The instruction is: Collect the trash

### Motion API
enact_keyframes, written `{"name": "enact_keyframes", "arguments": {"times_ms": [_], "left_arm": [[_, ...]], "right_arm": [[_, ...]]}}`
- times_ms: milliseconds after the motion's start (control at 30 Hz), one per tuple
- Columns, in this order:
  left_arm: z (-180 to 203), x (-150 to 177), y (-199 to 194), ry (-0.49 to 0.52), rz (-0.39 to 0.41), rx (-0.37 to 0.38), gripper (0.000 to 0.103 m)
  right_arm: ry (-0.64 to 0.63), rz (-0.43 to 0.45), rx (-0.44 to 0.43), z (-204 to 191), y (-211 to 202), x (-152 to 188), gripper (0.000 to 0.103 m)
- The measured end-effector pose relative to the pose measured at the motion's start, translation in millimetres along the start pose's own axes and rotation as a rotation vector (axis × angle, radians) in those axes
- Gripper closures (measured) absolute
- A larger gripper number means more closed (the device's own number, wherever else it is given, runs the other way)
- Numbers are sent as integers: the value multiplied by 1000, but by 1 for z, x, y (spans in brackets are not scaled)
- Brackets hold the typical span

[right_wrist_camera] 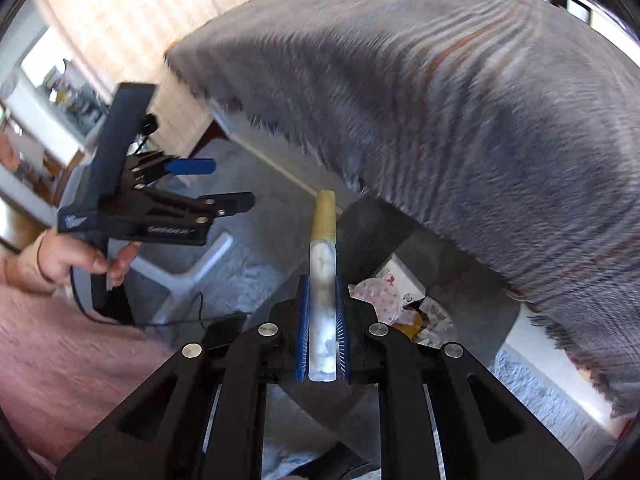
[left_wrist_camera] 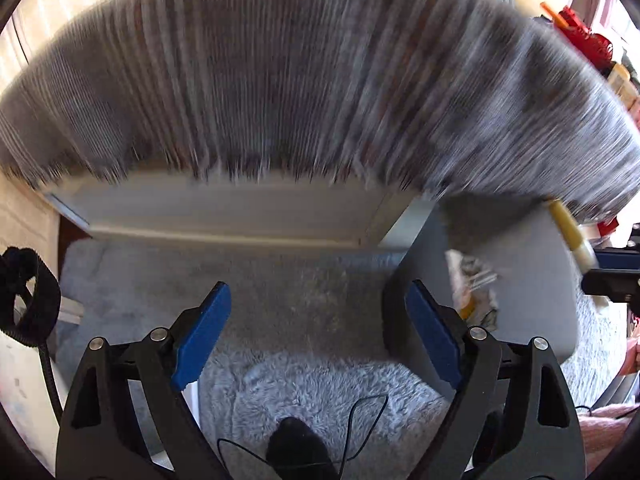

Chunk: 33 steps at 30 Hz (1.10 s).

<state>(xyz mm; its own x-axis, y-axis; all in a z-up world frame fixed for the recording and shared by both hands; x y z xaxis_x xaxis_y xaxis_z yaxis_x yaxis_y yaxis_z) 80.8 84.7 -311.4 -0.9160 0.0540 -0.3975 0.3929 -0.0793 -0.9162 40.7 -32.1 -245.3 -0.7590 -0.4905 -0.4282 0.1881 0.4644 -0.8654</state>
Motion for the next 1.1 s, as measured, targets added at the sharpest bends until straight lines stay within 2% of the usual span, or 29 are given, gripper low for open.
{"name": "enact_keyframes", "arguments": {"times_ms": [267, 433, 667, 1000, 1033, 1067, 1100], "left_arm": [[-7, 34, 63, 4, -52, 2, 22], [-15, 42, 102, -10, -84, -3, 23], [-21, 71, 163, -26, -197, -6, 23], [-13, 93, 224, -32, -318, 14, 23], [-12, 94, 228, -31, -325, 18, 30], [-9, 97, 231, -28, -335, 28, 47], [-8, 98, 235, -23, -346, 34, 55]], "right_arm": [[2, 11, 18, 4, 34, 23, 89], [115, -7, 51, 17, 47, 34, 89], [155, -29, 146, 42, 51, 48, 89], [183, -49, 173, 64, 54, 59, 89], [193, -53, 177, 67, 57, 61, 89], [202, -57, 181, 69, 58, 63, 89], [210, -60, 184, 72, 60, 65, 89]]}}
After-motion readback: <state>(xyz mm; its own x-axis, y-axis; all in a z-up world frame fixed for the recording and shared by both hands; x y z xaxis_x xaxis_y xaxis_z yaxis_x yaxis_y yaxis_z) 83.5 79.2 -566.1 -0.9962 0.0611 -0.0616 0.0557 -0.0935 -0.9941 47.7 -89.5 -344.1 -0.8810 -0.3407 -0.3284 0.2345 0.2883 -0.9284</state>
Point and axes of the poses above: each gripper's, at about its wrist camera, not at the fingertips, and y roughly the way its jaws point, z to its right, x to its underside, the point moved 10 cm from there along y, roughly the way its jaws point
